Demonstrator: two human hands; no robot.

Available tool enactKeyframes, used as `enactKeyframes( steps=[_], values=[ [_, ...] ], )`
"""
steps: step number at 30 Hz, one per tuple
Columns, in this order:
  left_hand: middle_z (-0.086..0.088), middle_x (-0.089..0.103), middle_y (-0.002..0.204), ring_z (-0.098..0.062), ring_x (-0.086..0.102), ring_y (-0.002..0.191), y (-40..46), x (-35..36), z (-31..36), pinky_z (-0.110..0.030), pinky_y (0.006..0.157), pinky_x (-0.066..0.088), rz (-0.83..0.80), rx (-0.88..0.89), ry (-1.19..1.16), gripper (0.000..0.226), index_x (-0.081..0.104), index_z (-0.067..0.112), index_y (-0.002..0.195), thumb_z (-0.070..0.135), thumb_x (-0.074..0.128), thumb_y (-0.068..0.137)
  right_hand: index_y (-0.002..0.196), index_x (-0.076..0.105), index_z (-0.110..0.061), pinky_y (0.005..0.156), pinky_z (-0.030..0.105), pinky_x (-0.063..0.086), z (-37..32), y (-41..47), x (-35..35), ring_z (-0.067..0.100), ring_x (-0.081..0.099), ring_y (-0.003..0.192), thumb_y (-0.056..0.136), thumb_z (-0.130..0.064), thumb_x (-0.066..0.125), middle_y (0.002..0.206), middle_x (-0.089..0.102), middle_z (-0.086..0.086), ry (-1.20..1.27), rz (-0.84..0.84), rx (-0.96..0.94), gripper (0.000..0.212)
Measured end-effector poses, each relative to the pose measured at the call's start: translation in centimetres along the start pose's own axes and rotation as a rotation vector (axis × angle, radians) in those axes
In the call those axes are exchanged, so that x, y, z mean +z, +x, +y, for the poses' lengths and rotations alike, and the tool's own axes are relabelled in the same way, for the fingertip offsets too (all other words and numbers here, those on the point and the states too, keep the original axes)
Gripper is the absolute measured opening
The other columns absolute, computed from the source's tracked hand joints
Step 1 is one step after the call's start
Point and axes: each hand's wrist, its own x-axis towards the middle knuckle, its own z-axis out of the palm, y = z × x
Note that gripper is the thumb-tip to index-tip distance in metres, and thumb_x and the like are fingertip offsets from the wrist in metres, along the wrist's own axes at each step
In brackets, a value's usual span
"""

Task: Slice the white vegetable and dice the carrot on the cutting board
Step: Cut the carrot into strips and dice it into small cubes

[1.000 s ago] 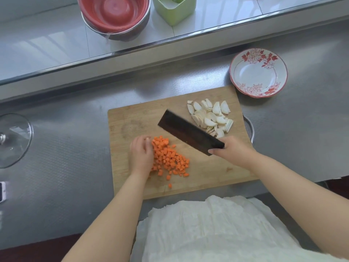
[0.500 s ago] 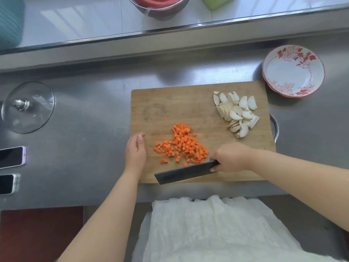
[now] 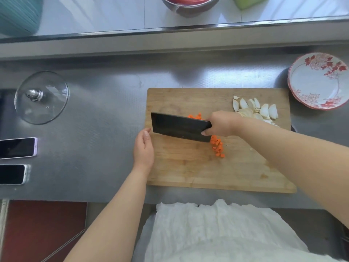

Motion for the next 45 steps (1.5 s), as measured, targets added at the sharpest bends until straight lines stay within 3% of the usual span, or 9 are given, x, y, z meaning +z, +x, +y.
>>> enactKeyframes(
  steps=[11, 17, 21, 28, 32, 36, 39, 45],
  values=[
    [0.004, 0.034, 0.151, -0.006, 0.028, 0.138, 2.6, 0.8, 0.8, -0.019, 0.109, 0.020, -0.141, 0.133, 0.098, 0.043, 0.032, 0.018, 0.147, 0.024, 0.024, 0.105, 0.089, 0.062, -0.021, 0.052, 0.028, 0.038, -0.5, -6.6, 4.2, 0.016, 0.051, 0.056, 0.095, -0.039, 0.051, 0.065, 0.058, 0.002, 0.448, 0.174, 0.190, 0.021],
    [0.006, 0.003, 0.161, -0.007, -0.003, 0.146, 4.4, 2.4, -0.2, -0.032, 0.118, 0.002, -0.308, 0.426, 0.472, 0.065, 0.008, 0.022, 0.154, 0.052, 0.026, 0.099, 0.091, 0.058, -0.018, 0.050, 0.029, 0.036, -2.4, -9.6, 9.0, 0.019, 0.052, 0.058, 0.099, -0.037, 0.043, 0.060, 0.051, -0.001, 0.687, 0.420, 0.467, 0.025],
    [0.004, 0.006, 0.161, -0.008, -0.004, 0.147, 5.2, 3.2, 0.1, -0.036, 0.120, 0.003, -0.328, 0.456, 0.414, 0.064, 0.011, 0.018, 0.153, 0.050, 0.027, 0.100, 0.077, 0.051, -0.022, 0.048, 0.029, 0.036, -4.4, -10.9, 11.7, 0.022, 0.054, 0.060, 0.100, -0.046, 0.033, 0.060, 0.054, 0.000, 0.627, 0.570, 0.682, 0.038],
    [0.001, 0.017, 0.159, -0.011, 0.002, 0.147, 6.3, 3.6, 0.5, -0.033, 0.120, 0.001, -0.415, 0.537, 0.380, 0.059, 0.019, 0.012, 0.152, 0.042, 0.027, 0.102, 0.090, 0.056, -0.017, 0.055, 0.031, 0.037, -8.1, -10.3, 14.9, 0.027, 0.052, 0.065, 0.100, -0.045, 0.032, 0.067, 0.055, -0.001, 0.622, 0.622, 0.952, 0.038],
    [0.001, 0.018, 0.159, -0.011, 0.002, 0.147, 6.6, 3.8, 0.6, -0.028, 0.118, -0.003, -0.439, 0.536, 0.364, 0.061, 0.019, 0.011, 0.152, 0.042, 0.024, 0.100, 0.117, 0.056, -0.012, 0.063, 0.034, 0.043, -10.7, -8.1, 15.0, 0.032, 0.061, 0.083, 0.100, -0.044, 0.033, 0.091, 0.066, 0.009, 0.708, 0.643, 0.951, 0.043],
    [0.001, 0.017, 0.159, -0.010, 0.002, 0.147, 7.1, 3.3, 0.8, -0.025, 0.117, -0.005, -0.500, 0.545, 0.339, 0.054, 0.018, 0.012, 0.152, 0.018, 0.029, 0.100, 0.140, 0.039, -0.009, 0.077, 0.037, 0.045, -13.7, -5.2, 13.6, 0.033, 0.059, 0.108, 0.101, -0.043, 0.034, 0.122, 0.061, 0.012, 0.792, 0.644, 0.913, 0.053],
    [-0.001, 0.015, 0.159, -0.010, 0.001, 0.146, 7.3, 2.6, 1.4, -0.032, 0.120, -0.002, -0.552, 0.502, 0.284, 0.056, 0.016, 0.011, 0.152, 0.010, 0.030, 0.098, 0.144, 0.033, -0.008, 0.072, 0.034, 0.043, -15.5, -3.3, 12.5, 0.031, 0.059, 0.108, 0.101, -0.044, 0.033, 0.124, 0.059, 0.011, 0.801, 0.635, 0.869, 0.056],
    [-0.002, 0.015, 0.159, -0.013, 0.006, 0.147, 8.5, 1.7, 1.8, -0.040, 0.120, 0.007, -0.594, 0.497, 0.271, 0.054, 0.015, 0.011, 0.152, 0.013, 0.027, 0.100, 0.144, 0.033, -0.007, 0.065, 0.031, 0.040, -18.2, -0.6, 11.2, 0.028, 0.062, 0.102, 0.101, -0.044, 0.032, 0.117, 0.063, 0.010, 0.745, 0.629, 0.763, 0.057]
  ],
)
